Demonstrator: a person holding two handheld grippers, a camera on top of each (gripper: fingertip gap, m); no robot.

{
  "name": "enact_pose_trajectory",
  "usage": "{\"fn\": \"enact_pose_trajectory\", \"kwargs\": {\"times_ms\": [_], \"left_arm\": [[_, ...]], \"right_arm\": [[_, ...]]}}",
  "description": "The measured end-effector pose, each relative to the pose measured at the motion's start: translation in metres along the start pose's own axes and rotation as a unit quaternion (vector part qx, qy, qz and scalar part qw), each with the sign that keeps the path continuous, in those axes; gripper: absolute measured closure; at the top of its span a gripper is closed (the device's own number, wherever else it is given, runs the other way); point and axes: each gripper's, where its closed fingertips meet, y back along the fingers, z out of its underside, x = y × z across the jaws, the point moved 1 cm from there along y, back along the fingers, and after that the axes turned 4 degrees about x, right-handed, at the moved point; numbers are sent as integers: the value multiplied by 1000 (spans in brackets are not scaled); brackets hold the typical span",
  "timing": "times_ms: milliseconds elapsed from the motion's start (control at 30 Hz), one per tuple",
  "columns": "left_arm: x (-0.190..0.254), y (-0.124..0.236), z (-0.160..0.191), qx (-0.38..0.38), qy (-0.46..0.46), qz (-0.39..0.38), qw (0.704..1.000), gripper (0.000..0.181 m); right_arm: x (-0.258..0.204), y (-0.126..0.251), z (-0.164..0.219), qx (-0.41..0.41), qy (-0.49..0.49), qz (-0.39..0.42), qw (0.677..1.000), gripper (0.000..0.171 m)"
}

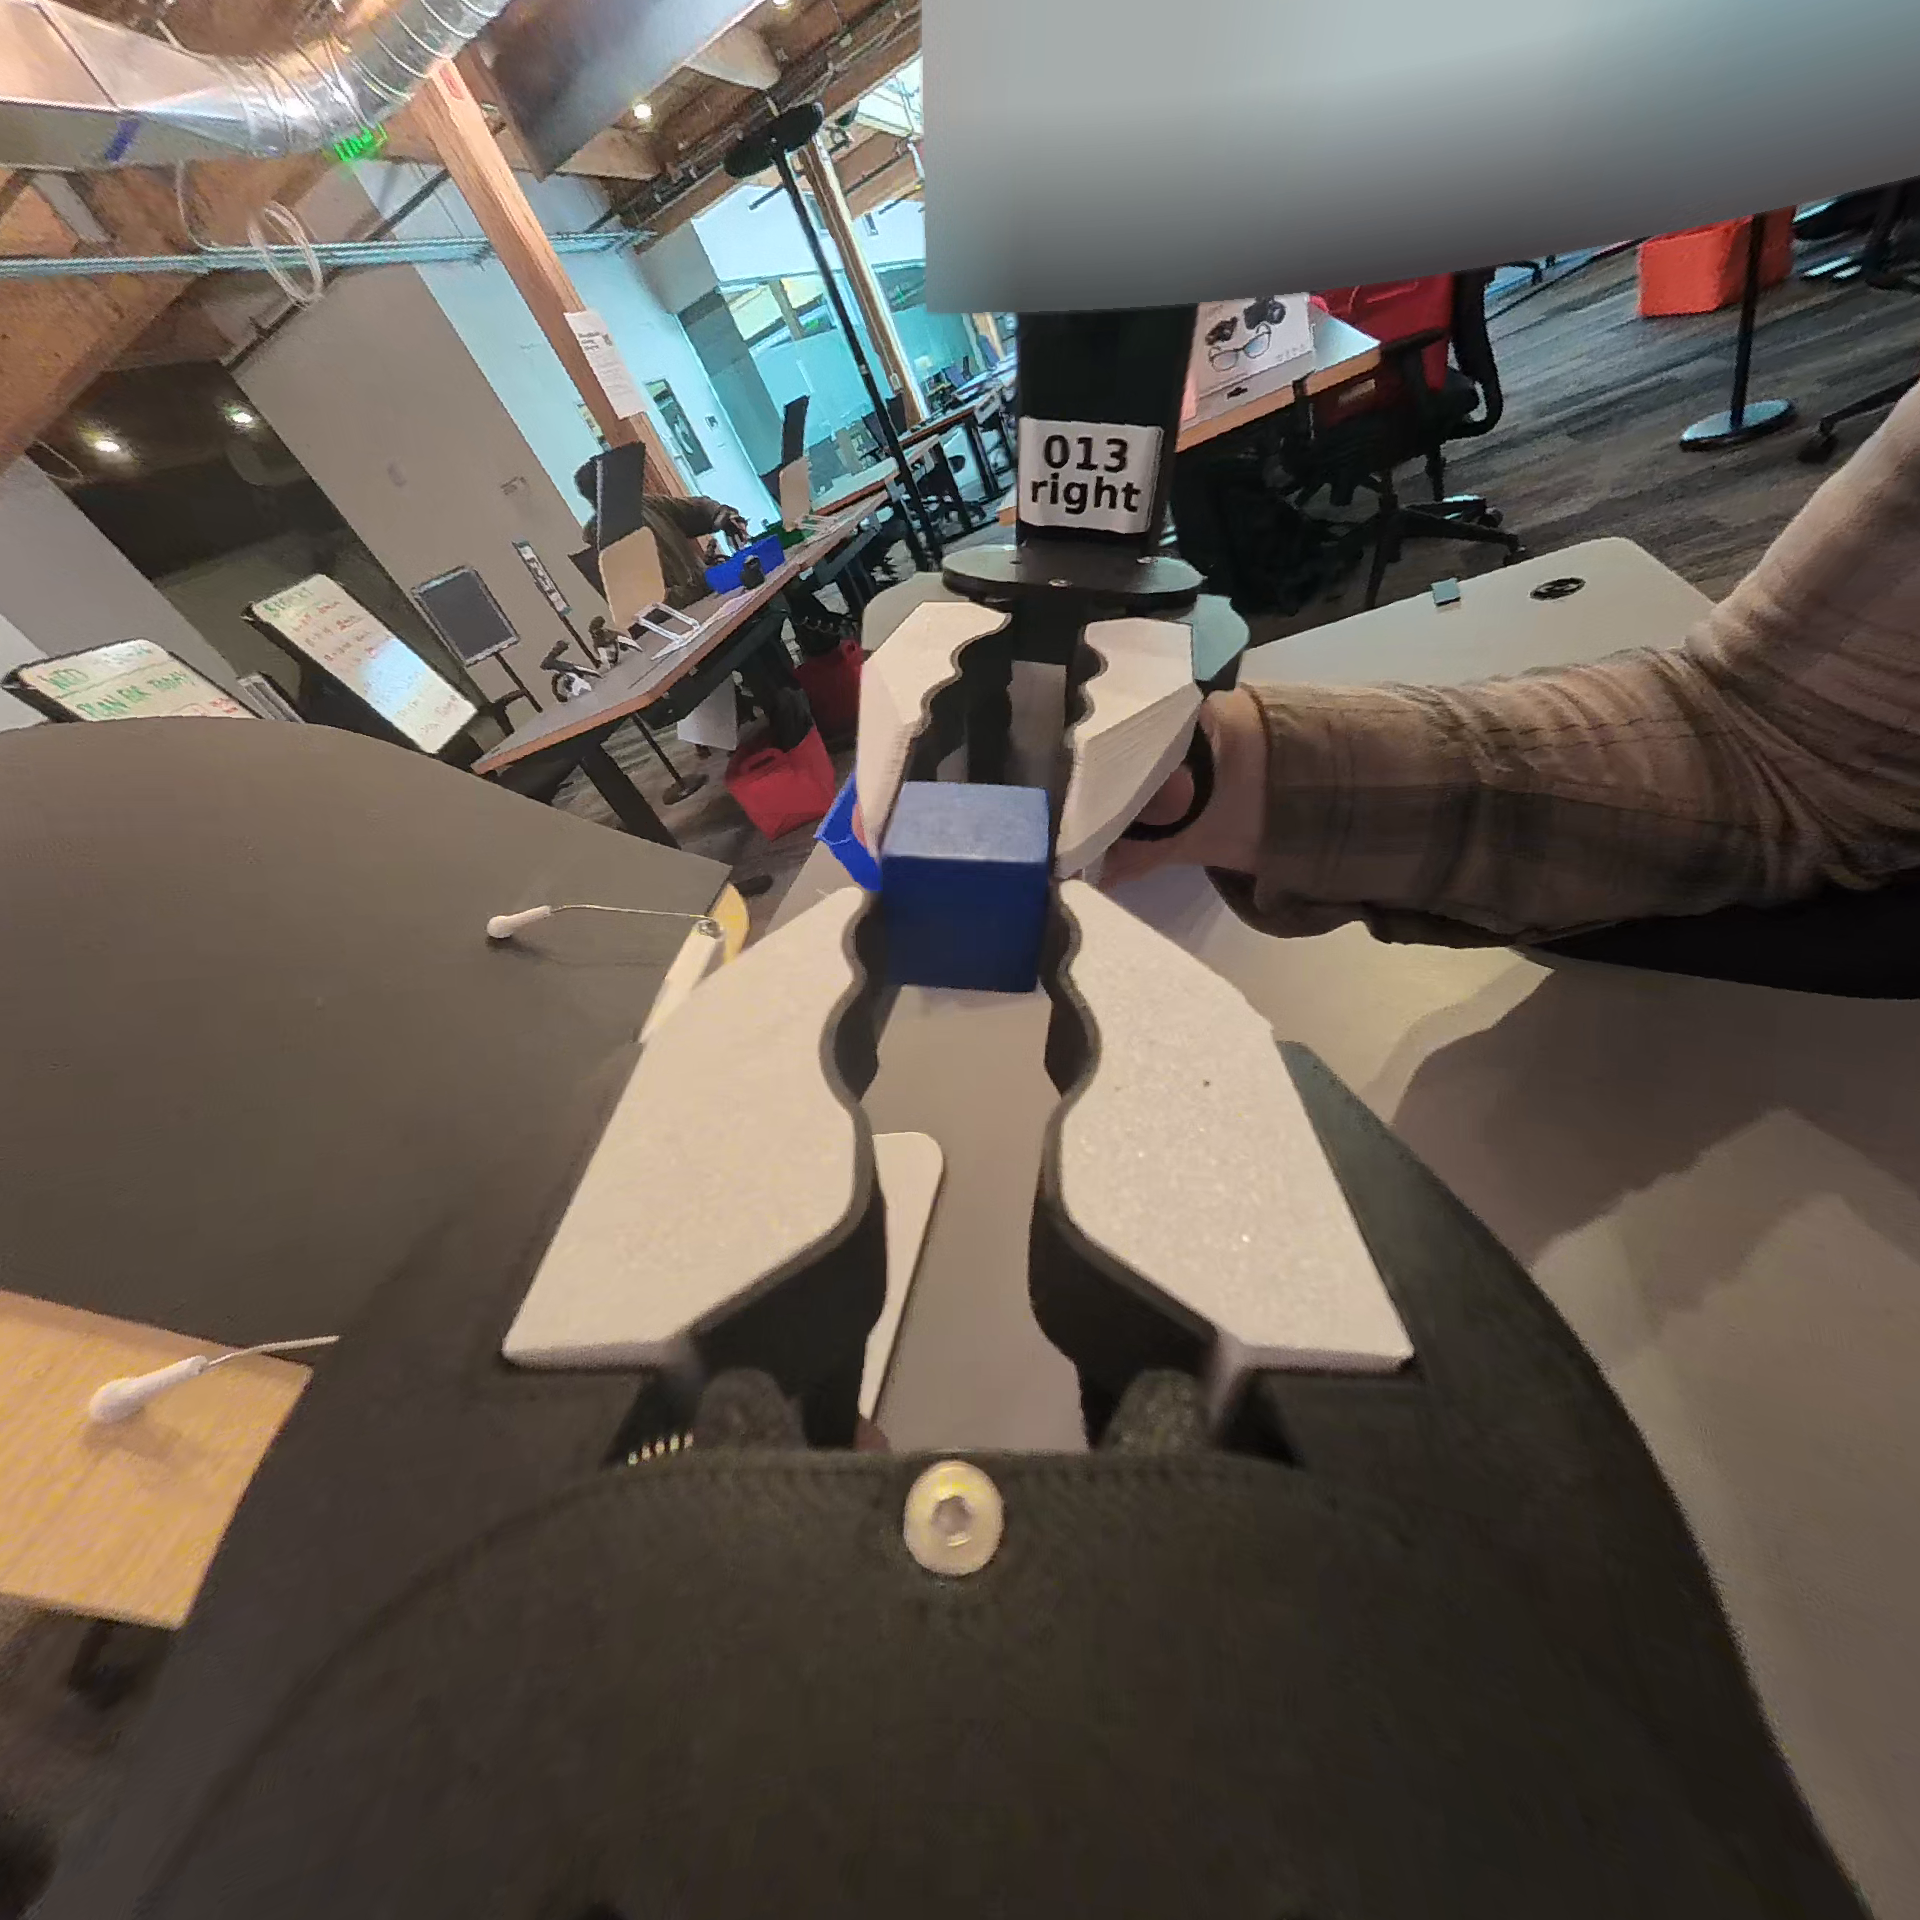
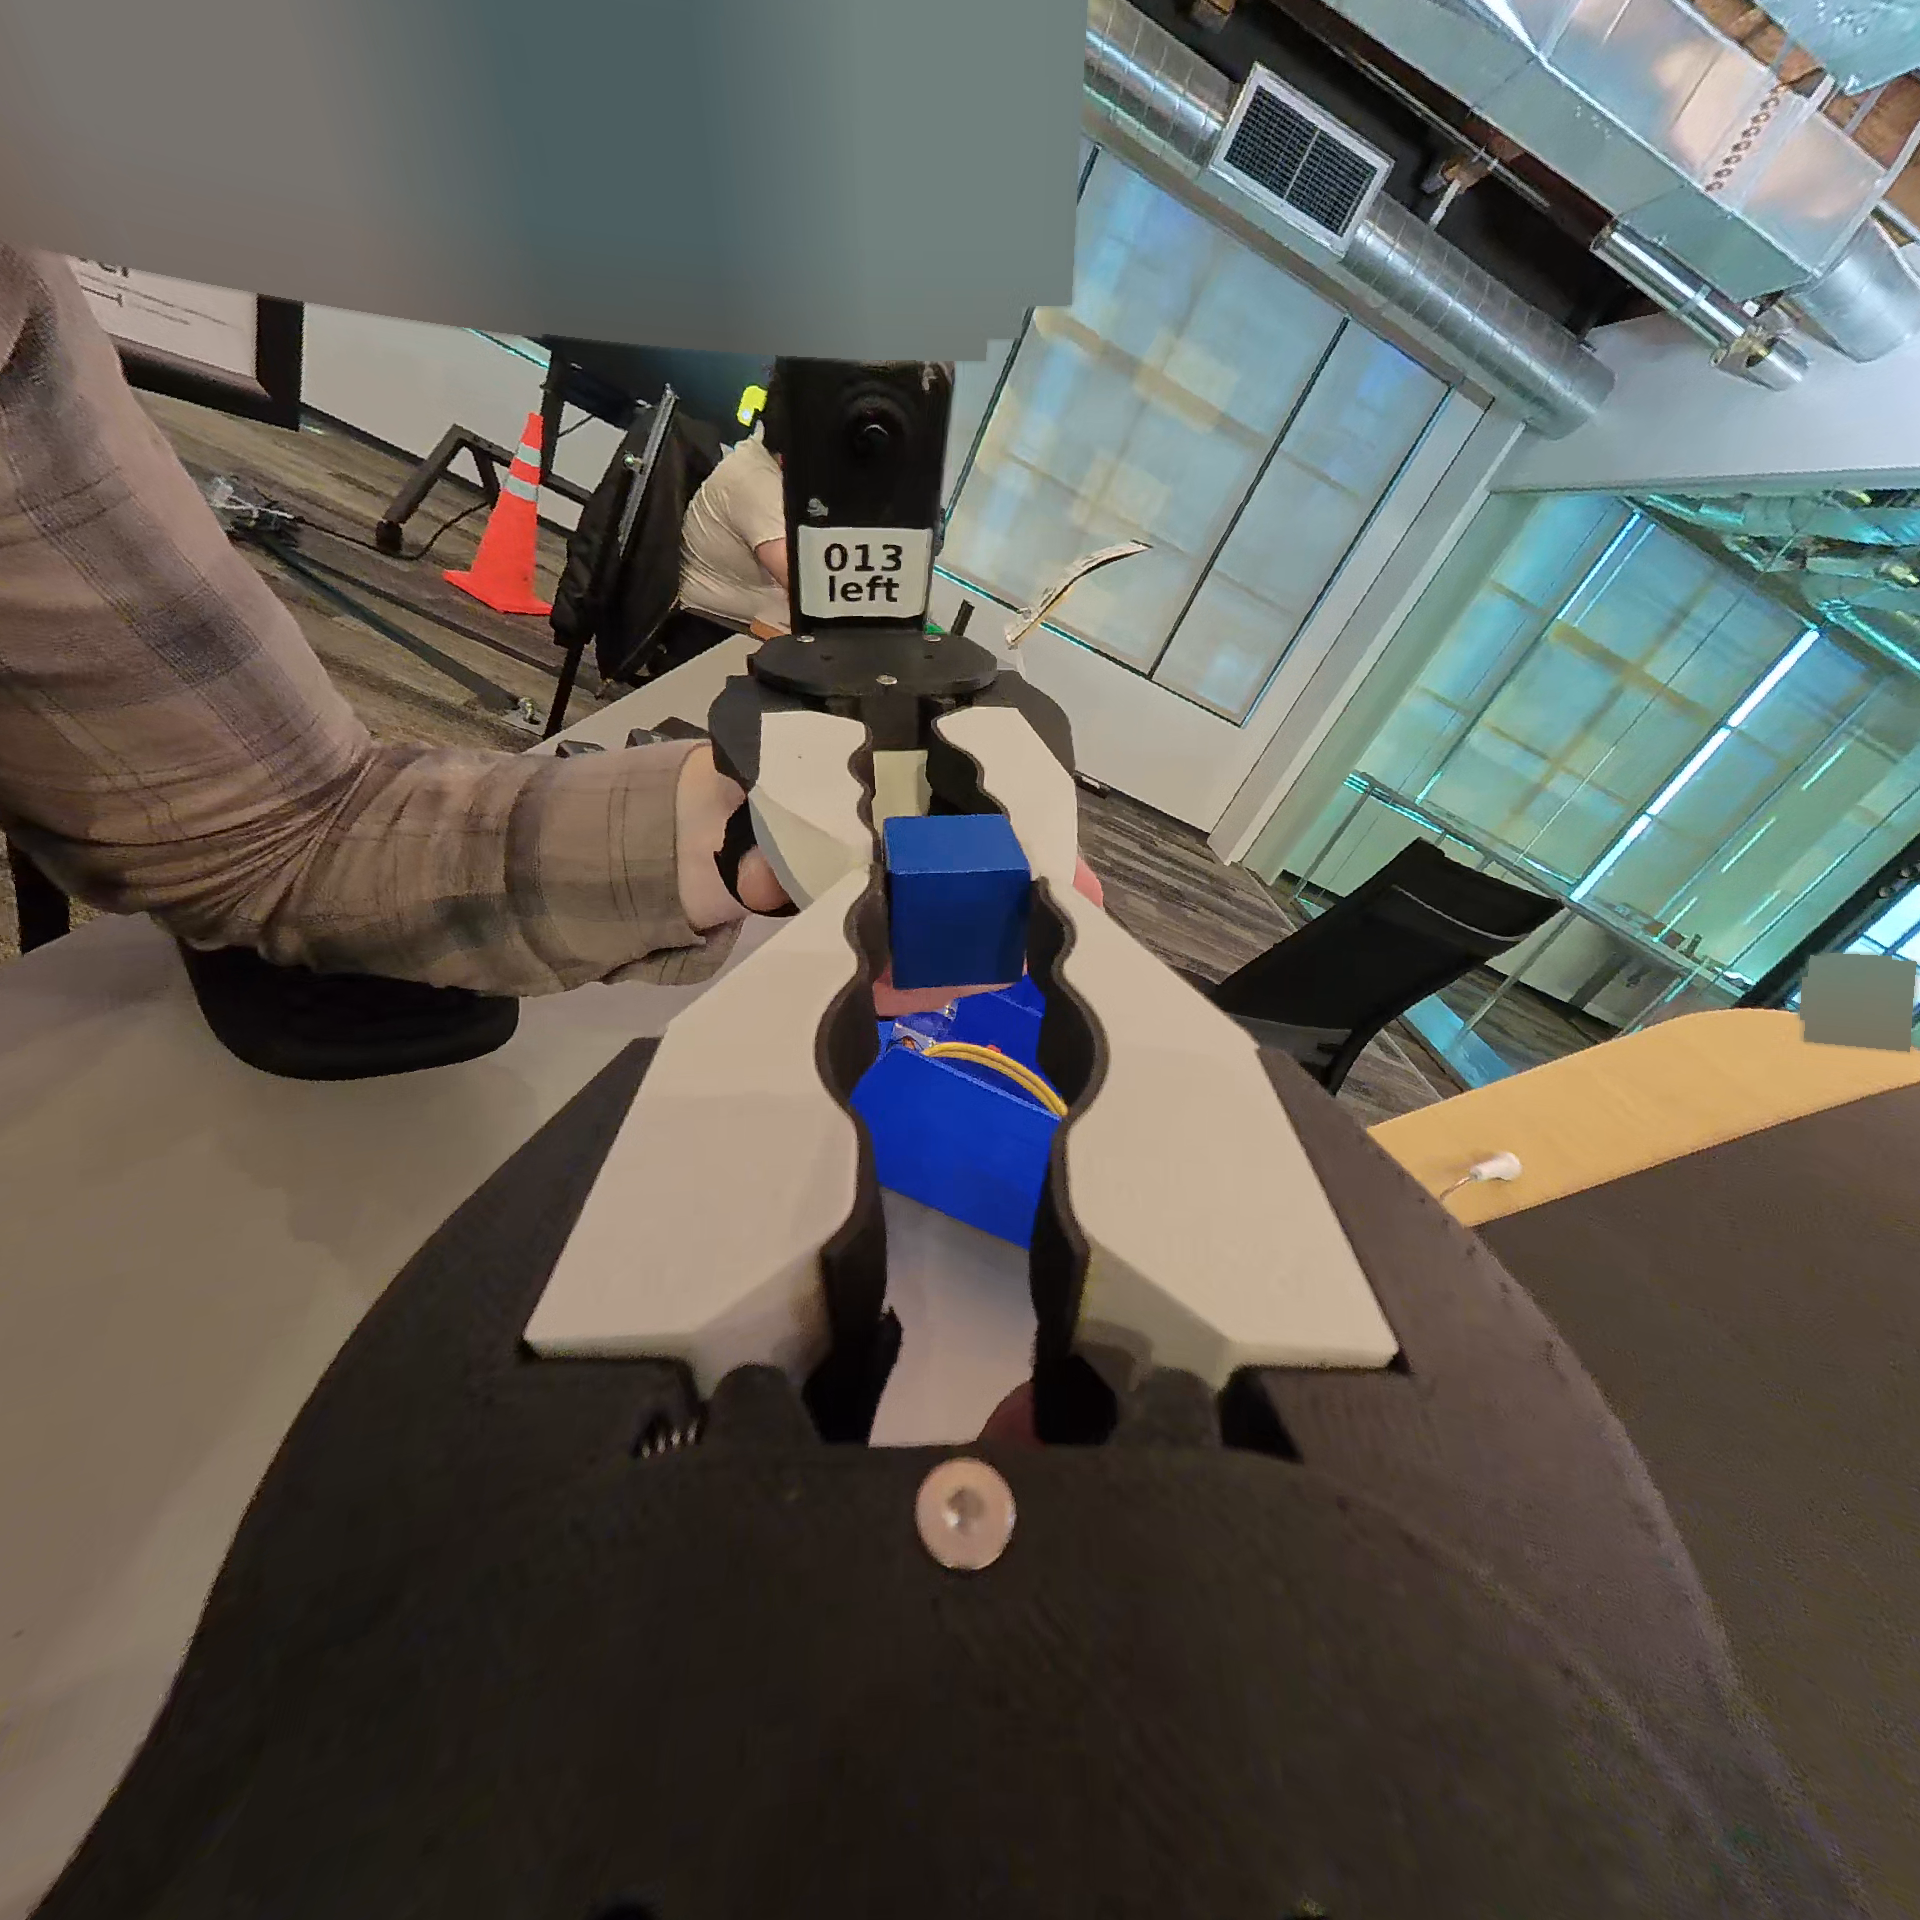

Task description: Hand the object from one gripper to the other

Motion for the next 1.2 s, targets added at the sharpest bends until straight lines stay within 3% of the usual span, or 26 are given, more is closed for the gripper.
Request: {"fn": "enact_pose_trajectory", "kwargs": {"times_ms": [167,300,367,467,633,867,1200], "left_arm": [[-7,-4,12,-53,-90,-50,993,134],[-12,-10,18,-92,-211,-100,968,128],[-15,-13,21,-115,-283,-124,944,125],[-18,-21,33,-160,-410,-157,884,120],[-29,-33,48,-177,-494,-215,824,113],[-19,-39,50,-143,-503,-205,827,141],[-22,-37,51,-146,-473,-209,843,151]], "right_arm": [[12,7,1,9,-66,9,998,148],[19,14,15,-15,-140,-1,990,148],[22,18,23,-17,-203,-13,979,148],[26,25,38,-13,-320,-35,947,148],[31,29,58,-5,-397,-43,917,148],[25,33,58,-1,-410,-71,909,148],[31,32,59,5,-412,-52,910,145]]}}
